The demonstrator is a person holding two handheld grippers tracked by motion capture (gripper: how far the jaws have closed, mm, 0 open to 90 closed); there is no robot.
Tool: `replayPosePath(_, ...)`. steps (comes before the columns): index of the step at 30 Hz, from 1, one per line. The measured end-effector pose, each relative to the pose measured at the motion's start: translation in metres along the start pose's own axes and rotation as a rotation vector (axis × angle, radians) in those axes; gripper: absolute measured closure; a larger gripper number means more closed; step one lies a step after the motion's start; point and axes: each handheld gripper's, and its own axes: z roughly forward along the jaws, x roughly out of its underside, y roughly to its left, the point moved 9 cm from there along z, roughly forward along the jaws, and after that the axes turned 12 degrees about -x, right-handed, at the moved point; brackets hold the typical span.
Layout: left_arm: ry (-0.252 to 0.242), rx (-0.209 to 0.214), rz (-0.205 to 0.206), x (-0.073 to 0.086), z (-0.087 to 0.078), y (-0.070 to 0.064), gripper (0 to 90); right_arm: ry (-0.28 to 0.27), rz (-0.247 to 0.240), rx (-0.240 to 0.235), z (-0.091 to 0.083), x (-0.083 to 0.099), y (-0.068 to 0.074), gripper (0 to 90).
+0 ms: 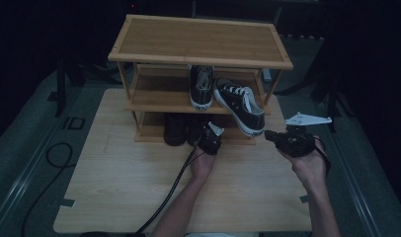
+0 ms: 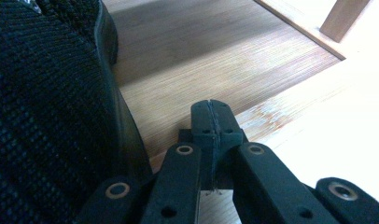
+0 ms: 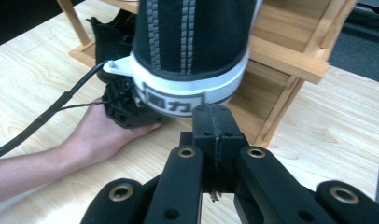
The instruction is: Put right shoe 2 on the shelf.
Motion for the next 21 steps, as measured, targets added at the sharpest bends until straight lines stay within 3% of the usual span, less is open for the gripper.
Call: replayPosePath(21,-0.001,-0.004,0.002,-0.0001,0.0001,0.0000,90.0,0.006,-0.027,-0.016,0.0062,0.0003,0.0103,90.0)
